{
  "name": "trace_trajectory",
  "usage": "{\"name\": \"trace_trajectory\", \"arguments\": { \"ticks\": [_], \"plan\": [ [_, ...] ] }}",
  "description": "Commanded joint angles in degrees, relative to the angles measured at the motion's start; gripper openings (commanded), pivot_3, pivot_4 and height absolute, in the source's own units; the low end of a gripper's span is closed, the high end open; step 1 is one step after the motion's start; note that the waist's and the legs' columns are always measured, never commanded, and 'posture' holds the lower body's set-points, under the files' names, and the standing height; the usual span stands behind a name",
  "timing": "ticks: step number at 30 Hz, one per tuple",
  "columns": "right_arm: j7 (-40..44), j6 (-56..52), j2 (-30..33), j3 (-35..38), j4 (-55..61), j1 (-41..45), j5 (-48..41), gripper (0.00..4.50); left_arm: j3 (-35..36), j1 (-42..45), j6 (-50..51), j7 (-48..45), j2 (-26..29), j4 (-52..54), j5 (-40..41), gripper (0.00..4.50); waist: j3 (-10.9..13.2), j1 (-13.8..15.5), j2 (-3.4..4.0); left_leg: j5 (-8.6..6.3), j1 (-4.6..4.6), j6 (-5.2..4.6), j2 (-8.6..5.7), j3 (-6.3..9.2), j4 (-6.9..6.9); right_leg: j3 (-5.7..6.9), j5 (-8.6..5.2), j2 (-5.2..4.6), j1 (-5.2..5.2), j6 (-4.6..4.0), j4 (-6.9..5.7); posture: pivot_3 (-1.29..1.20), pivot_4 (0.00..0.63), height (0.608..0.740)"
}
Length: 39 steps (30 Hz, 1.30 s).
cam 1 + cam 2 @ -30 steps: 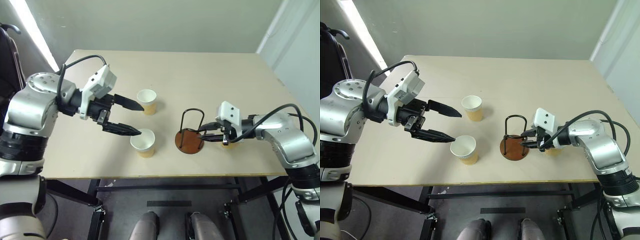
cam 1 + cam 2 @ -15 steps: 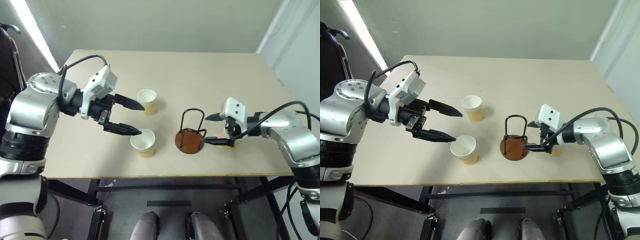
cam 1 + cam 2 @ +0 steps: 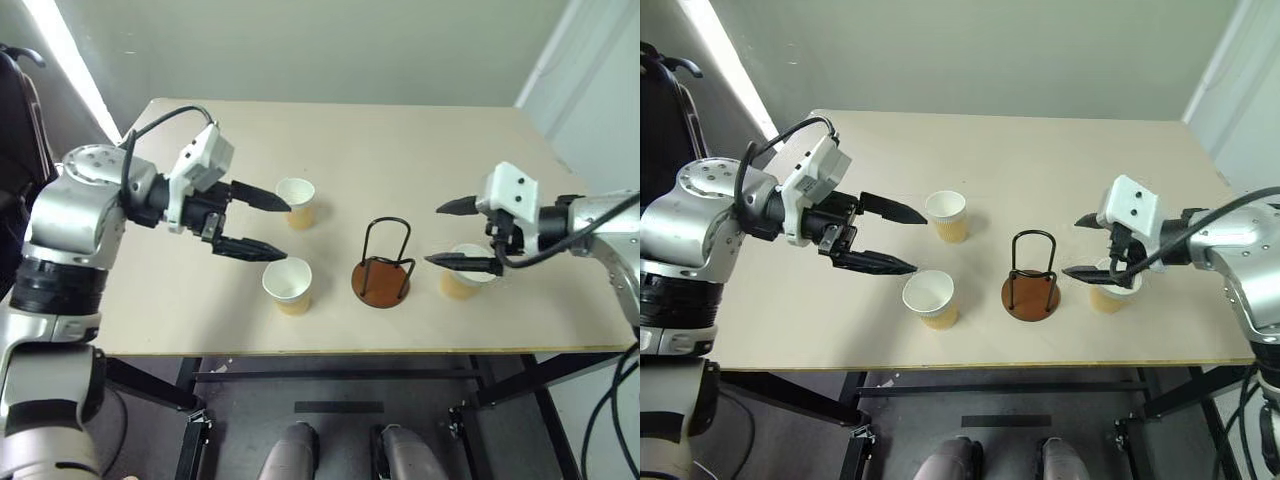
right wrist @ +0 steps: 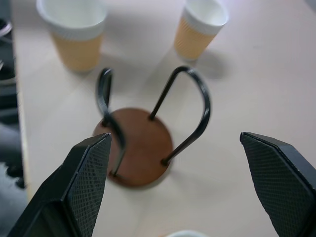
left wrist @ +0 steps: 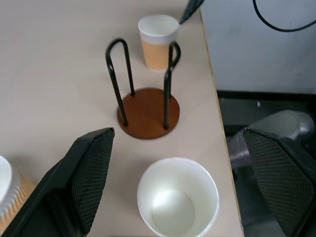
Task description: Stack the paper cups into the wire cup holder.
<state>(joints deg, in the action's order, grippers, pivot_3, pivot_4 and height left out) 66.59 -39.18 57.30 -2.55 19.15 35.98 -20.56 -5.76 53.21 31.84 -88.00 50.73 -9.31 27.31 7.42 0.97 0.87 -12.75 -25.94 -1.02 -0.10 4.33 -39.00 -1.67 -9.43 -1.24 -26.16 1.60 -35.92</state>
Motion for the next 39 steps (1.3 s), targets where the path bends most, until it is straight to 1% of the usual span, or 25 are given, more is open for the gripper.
{"name": "trace_trajectory", "arguments": {
  "ticks": [1,5,11,20,24,25,26,28,31,35,36,37,39],
  "plan": [
    [2.8,1.2,4.1,2.8,2.7,-1.9,-1.1,4.22,2.9,2.2,1.9,1.4,-0.8,0.5,2.0,4.50,0.0,0.0,0.00,0.00,-0.01,0.00,0.00,-0.01,0.00,0.00,0.00,0.00,0.00,0.02,0.00,0.00,0.150,0.740],
    [3.9,5.2,7.7,1.5,2.1,-4.9,1.7,4.22,2.8,2.1,2.9,1.3,-1.6,1.2,2.5,4.50,0.0,-0.1,0.00,0.00,0.02,0.00,0.01,-0.02,0.01,-0.01,0.03,0.00,0.01,0.11,0.00,0.00,0.150,0.740],
    [3.9,12.8,9.4,-1.6,-2.5,-7.7,8.3,4.22,2.4,1.3,4.0,0.1,-1.6,2.9,3.3,4.50,0.0,-0.1,0.00,-0.01,0.10,-0.03,0.02,-0.01,-0.03,-0.01,0.15,0.01,0.09,0.33,0.00,0.00,0.150,0.740],
    [5.0,20.3,8.9,-5.7,-8.7,-8.8,14.7,4.22,3.0,0.2,4.7,-0.5,-1.1,5.3,4.2,4.50,0.0,-0.1,0.00,-0.03,0.12,-0.06,0.01,-0.01,-0.05,-0.01,0.24,0.00,0.15,0.49,0.01,0.00,0.150,0.740],
    [5.3,23.4,7.3,-7.9,-12.6,-7.7,17.4,4.22,3.2,-0.2,5.1,-0.5,-0.8,6.1,4.6,4.50,0.0,-0.1,0.00,-0.04,0.13,-0.07,0.02,-0.01,-0.07,-0.01,0.25,0.00,0.17,0.50,0.02,0.00,0.150,0.740],
    [5.4,23.9,7.0,-8.2,-13.3,-7.4,17.9,3.87,3.2,-0.2,5.2,-0.5,-0.7,6.3,4.7,4.50,0.0,-0.1,0.00,-0.04,0.16,-0.07,0.02,-0.01,-0.07,-0.01,0.25,0.00,0.19,0.50,0.02,0.00,0.150,0.740],
    [5.5,24.3,6.5,-8.4,-14.0,-6.9,18.3,3.67,3.1,-0.3,5.1,-0.7,-0.5,6.3,4.7,4.50,0.0,-0.2,0.00,-0.04,0.15,-0.08,0.02,-0.01,-0.07,-0.01,0.25,0.00,0.18,0.51,0.02,0.00,0.150,0.740],
    [6.2,24.6,6.0,-8.5,-14.8,-6.2,18.5,3.06,2.5,-0.4,4.3,-1.7,0.4,6.2,4.1,4.50,0.0,-0.2,0.00,-0.04,0.15,-0.08,0.02,-0.01,-0.07,-0.01,0.25,0.00,0.18,0.51,0.01,0.00,0.150,0.740],
    [7.0,25.0,5.4,-8.6,-16.0,-5.1,18.9,1.98,1.8,0.8,2.4,-3.0,1.4,4.5,2.7,4.50,0.0,-0.2,0.00,-0.04,0.16,-0.08,0.03,-0.01,-0.06,-0.01,0.25,0.01,0.17,0.50,0.01,0.00,0.150,0.740],
    [8.3,24.8,5.2,-8.3,-16.6,-4.4,18.4,0.55,1.8,3.0,1.2,-3.1,1.0,2.4,1.9,4.50,0.0,-0.1,0.00,-0.04,0.14,-0.09,0.03,0.00,-0.08,0.00,0.19,0.00,0.20,0.39,0.02,0.00,0.150,0.740],
    [8.7,24.7,5.3,-8.1,-16.6,-4.4,18.3,0.14,1.8,3.2,0.9,-3.0,0.9,2.1,1.8,4.50,0.0,-0.1,0.00,-0.04,0.12,-0.10,0.03,0.00,-0.08,0.01,0.16,0.00,0.19,0.35,0.02,0.00,0.150,0.740],
    [9.0,24.6,5.5,-7.9,-16.5,-4.4,18.1,0.03,1.8,3.4,0.8,-3.0,0.8,1.8,1.8,4.50,0.0,-0.1,0.00,-0.04,0.12,-0.11,0.02,-0.01,-0.09,0.00,0.16,0.00,0.20,0.35,0.02,0.00,0.150,0.740],
    [9.8,23.8,5.8,-7.1,-15.4,-4.7,17.2,0.03,2.0,3.8,0.7,-2.6,0.6,1.3,1.8,4.50,0.0,-0.1,0.00,-0.05,0.12,-0.12,0.02,-0.01,-0.08,0.00,0.16,0.00,0.20,0.35,0.03,0.00,0.150,0.740]
  ]
}}
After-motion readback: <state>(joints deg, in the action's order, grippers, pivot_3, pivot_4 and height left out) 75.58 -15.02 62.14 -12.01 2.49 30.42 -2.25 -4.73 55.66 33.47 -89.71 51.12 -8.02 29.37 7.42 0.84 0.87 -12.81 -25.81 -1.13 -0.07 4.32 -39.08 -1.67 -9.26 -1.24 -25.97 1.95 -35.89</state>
